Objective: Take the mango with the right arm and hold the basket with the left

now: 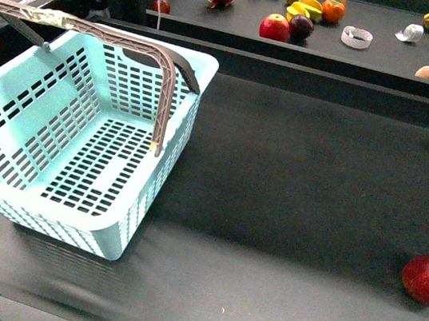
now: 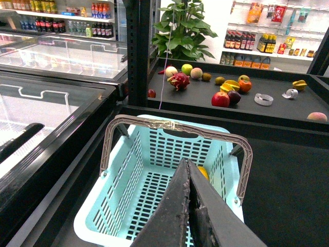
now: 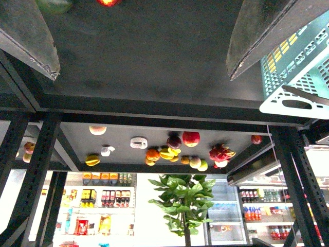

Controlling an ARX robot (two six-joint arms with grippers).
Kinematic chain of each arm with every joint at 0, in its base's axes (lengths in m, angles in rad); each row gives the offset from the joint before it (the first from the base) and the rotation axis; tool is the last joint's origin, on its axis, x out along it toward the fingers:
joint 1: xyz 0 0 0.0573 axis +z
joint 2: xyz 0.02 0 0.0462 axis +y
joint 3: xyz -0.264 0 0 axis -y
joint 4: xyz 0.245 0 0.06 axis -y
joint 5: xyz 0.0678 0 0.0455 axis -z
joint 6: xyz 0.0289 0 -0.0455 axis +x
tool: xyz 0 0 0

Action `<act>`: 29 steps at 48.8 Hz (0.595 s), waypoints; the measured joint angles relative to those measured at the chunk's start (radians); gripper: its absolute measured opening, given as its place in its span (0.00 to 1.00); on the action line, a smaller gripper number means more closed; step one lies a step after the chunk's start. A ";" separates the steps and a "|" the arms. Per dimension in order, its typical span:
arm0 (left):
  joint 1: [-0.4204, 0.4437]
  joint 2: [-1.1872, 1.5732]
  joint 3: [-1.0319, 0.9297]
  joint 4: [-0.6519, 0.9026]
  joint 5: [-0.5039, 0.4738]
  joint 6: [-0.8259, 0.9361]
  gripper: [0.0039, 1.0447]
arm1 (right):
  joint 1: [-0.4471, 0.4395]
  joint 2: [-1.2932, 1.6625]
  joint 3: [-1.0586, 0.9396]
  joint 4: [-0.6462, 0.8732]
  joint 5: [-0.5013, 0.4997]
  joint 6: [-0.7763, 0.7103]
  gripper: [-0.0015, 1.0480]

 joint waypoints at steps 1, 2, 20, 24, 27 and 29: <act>0.000 -0.011 0.000 -0.011 0.000 0.000 0.02 | 0.000 0.000 0.000 0.000 0.000 0.000 0.92; 0.000 -0.023 0.000 -0.023 0.000 0.000 0.02 | 0.000 0.000 0.000 0.000 0.000 0.000 0.92; 0.000 -0.288 0.000 -0.299 0.000 0.000 0.02 | 0.000 0.000 0.000 0.000 0.000 0.000 0.92; 0.000 -0.298 0.000 -0.304 0.000 0.001 0.02 | 0.000 0.000 0.000 0.000 0.000 0.000 0.92; 0.000 -0.298 0.000 -0.305 0.000 0.000 0.02 | 0.000 0.000 0.000 0.000 0.000 0.000 0.92; 0.000 -0.298 0.000 -0.305 0.000 0.000 0.02 | 0.000 0.000 0.000 0.000 0.000 0.000 0.92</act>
